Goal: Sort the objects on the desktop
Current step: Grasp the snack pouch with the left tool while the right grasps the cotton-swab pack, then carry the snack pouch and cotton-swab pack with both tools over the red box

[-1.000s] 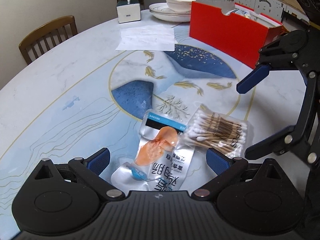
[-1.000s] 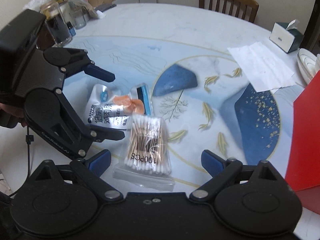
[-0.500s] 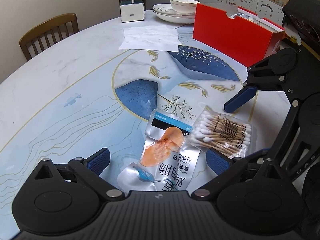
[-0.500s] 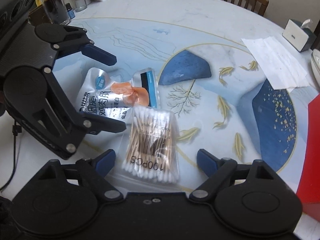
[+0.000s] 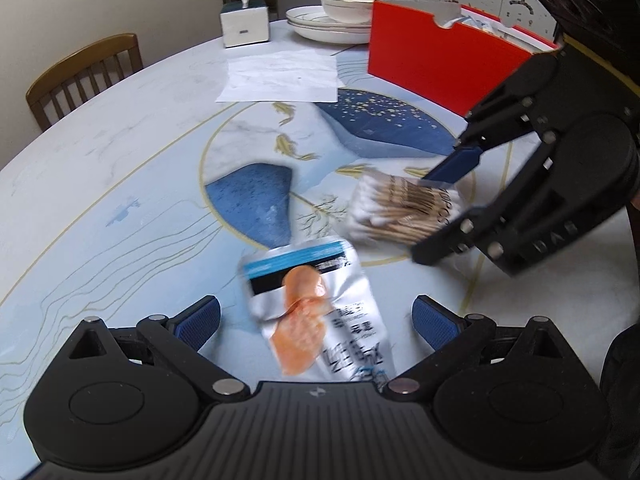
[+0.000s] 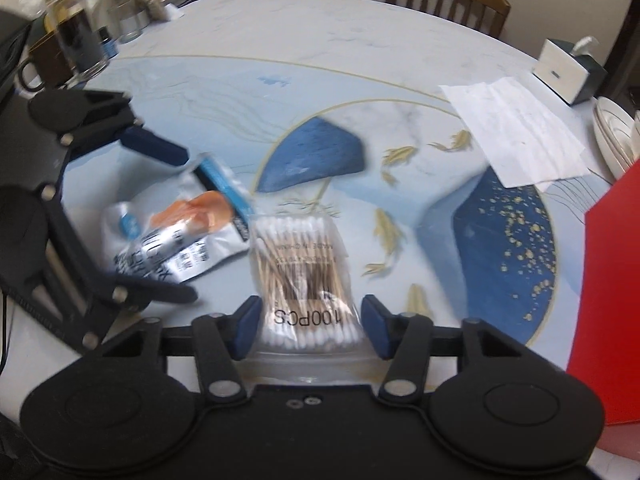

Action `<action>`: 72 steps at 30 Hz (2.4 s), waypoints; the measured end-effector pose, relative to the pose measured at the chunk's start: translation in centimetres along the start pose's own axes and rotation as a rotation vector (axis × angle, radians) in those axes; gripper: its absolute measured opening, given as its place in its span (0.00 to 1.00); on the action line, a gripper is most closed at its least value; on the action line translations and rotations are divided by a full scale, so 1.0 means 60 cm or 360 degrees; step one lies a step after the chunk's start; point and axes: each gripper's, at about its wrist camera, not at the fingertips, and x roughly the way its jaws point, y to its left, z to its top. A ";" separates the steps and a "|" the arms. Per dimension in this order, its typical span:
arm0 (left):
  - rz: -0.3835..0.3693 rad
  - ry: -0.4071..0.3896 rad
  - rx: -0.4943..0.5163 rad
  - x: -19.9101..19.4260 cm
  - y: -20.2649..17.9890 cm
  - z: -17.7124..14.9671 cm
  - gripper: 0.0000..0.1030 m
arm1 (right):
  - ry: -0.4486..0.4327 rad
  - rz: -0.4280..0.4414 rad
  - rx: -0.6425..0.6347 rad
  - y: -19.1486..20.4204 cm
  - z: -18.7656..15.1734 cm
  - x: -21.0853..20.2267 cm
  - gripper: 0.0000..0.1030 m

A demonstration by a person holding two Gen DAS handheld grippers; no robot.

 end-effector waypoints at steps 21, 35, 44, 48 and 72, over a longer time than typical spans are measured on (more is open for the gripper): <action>0.0204 0.0075 -0.0285 0.007 -0.004 0.017 0.71 | -0.0014 0.0015 0.0090 -0.031 -0.016 -0.011 0.41; 0.0269 0.0096 -0.0423 0.002 -0.021 0.038 0.56 | -0.0028 0.0069 0.0114 -0.071 -0.051 -0.057 0.38; 0.0208 0.0038 -0.0533 -0.009 -0.079 0.077 0.56 | -0.0086 0.0144 0.0117 -0.129 -0.078 -0.126 0.38; 0.0165 -0.0006 -0.0527 -0.020 -0.117 0.112 0.56 | -0.0112 0.0203 0.0151 -0.164 -0.091 -0.158 0.38; -0.0033 -0.0234 -0.0236 0.004 -0.311 0.365 0.56 | -0.0324 0.0139 0.0245 -0.387 -0.155 -0.304 0.38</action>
